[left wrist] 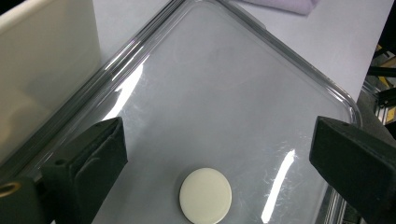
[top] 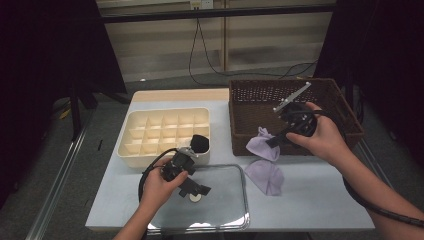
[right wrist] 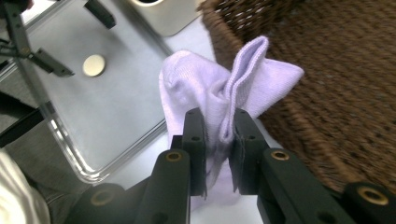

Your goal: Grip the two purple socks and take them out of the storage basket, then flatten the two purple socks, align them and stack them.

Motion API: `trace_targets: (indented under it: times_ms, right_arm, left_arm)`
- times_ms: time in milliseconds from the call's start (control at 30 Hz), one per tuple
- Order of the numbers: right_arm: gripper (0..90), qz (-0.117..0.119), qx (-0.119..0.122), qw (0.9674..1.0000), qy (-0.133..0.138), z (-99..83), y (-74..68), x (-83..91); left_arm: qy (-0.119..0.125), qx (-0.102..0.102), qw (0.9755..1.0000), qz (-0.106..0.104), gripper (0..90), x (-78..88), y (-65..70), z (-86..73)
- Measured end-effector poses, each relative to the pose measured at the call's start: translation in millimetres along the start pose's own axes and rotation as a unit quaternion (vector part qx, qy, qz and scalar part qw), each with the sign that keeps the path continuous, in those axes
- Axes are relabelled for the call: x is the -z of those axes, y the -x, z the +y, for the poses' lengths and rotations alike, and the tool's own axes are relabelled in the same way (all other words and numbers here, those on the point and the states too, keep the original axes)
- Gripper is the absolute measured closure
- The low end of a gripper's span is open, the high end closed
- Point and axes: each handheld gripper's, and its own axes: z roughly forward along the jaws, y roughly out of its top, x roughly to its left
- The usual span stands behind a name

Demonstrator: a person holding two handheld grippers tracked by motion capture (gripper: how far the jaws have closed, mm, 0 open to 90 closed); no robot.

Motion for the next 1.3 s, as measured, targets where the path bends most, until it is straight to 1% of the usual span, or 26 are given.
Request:
trace_targets:
  times_ms: [33,67,100,133,167,233,267,300,333,367,400,433,533,567,633,667,700,733,767,900,1000,1067,1133,1167,1267,1300]
  right_arm:
    - [77.8,0.002,0.004,1.0,0.001,-0.7,-3.4,-2.7]
    - [77.8,0.002,0.004,1.0,0.001,-0.7,-3.4,-2.7]
    - [75.2,0.006,0.004,1.0,-0.001,-1.0,-5.1,-4.4]
    - [70.2,0.007,0.001,1.0,0.001,-1.5,-6.7,-6.2]
    - [63.2,0.007,0.006,1.0,0.001,-2.0,-7.4,-8.4]
    - [48.3,0.007,0.003,1.0,0.001,-3.2,-9.6,-12.8]
    - [42.7,0.004,0.003,1.0,0.001,-3.9,-10.1,-14.8]
    - [38.6,0.004,0.003,1.0,-0.003,-4.6,-10.5,-16.5]
    - [35.6,0.008,0.002,1.0,0.0,-5.6,-10.0,-17.8]
    - [32.8,0.012,0.0,0.9999,0.003,-6.7,-9.4,-18.8]
    - [30.2,0.008,0.002,1.0,0.003,-7.9,-9.1,-20.1]
    - [28.8,0.004,0.003,1.0,0.001,-9.1,-9.4,-21.3]
    - [26.1,0.01,-0.002,1.0,0.001,-13.6,-10.5,-25.4]
    - [24.7,0.008,0.0,1.0,0.001,-15.4,-10.5,-26.6]
    - [23.0,0.007,-0.001,1.0,0.001,-19.1,-9.7,-28.8]
    - [22.2,0.01,-0.004,0.9999,0.003,-21.2,-8.8,-29.9]
    - [21.6,0.011,-0.005,0.9999,0.006,-23.4,-7.5,-31.2]
    - [20.7,0.01,-0.009,0.9999,0.007,-25.7,-6.2,-32.2]
    - [19.7,0.008,-0.011,0.9999,0.007,-30.3,-3.6,-34.2]
    - [19.0,0.01,-0.017,0.9997,0.012,-36.6,-0.8,-36.2]
    - [17.8,0.007,-0.021,0.9996,0.015,-42.1,1.5,-39.0]
    - [17.5,0.013,-0.024,0.9994,0.02,-45.6,2.2,-41.2]
    - [16.7,0.008,-0.023,0.9994,0.023,-48.8,2.1,-43.5]
    - [16.5,0.008,-0.024,0.9995,0.021,-50.3,2.1,-44.9]
    - [16.5,0.017,-0.031,0.9991,0.023,-55.1,3.0,-49.9]
    - [16.4,0.02,-0.036,0.9989,0.024,-57.0,3.4,-51.6]
  left_arm:
    - [0.0,0.001,1.0,0.0,4.1,0.1,0.0,0.0]
    - [0.001,0.004,1.0,0.001,4.1,-0.2,0.2,-0.1]
    - [0.001,0.004,1.0,0.002,4.1,-0.6,0.3,-0.2]
    - [0.001,0.005,1.0,0.001,4.1,-0.8,0.4,-0.3]
    - [0.0,0.004,1.0,0.002,4.1,-0.7,0.3,-0.3]
    - [0.0,0.004,1.0,0.001,4.1,0.0,0.4,-0.2]
    - [0.009,0.011,0.9999,0.0,4.1,-0.9,1.3,-0.7]
    - [0.008,0.013,0.9999,0.001,4.1,-0.2,1.5,-0.9]
    - [0.009,0.013,0.9999,0.001,4.1,-0.2,1.5,-1.1]
    - [0.005,0.008,1.0,0.001,4.1,0.5,0.7,-1.2]
    - [0.004,0.006,1.0,0.001,4.1,0.4,0.3,-1.2]
    - [0.005,0.006,1.0,0.0,4.1,0.2,0.1,-1.2]
    - [0.005,0.012,0.9999,0.003,4.1,-1.3,0.7,-1.6]
    - [0.001,0.005,1.0,0.002,4.1,-1.3,-0.2,-1.4]
    - [-0.004,0.002,1.0,0.003,4.1,-2.0,-0.5,-1.1]
    - [0.001,0.012,0.9999,0.002,4.1,-3.1,0.7,-1.4]
    - [0.003,0.014,0.9999,0.001,4.1,-3.4,1.0,-1.1]
    - [-0.005,0.002,1.0,0.002,4.1,-2.4,-0.4,-0.3]
    - [-0.002,0.005,1.0,0.001,4.1,-2.8,0.0,0.0]
    - [0.001,0.008,1.0,0.002,4.1,-4.5,0.4,-0.3]
    - [-0.004,0.004,1.0,0.002,4.1,-4.7,0.1,-0.7]
    - [0.001,0.007,1.0,0.003,4.1,-4.9,0.8,-0.5]
    - [0.004,0.01,0.9999,0.003,4.1,-5.0,1.1,-0.1]
    - [-0.002,0.002,1.0,0.004,4.1,-4.3,-0.1,0.2]
    - [0.001,0.012,0.9999,0.002,4.1,-6.1,1.1,-0.1]
    - [0.012,0.022,0.9997,0.002,4.1,-7.7,2.0,-0.4]
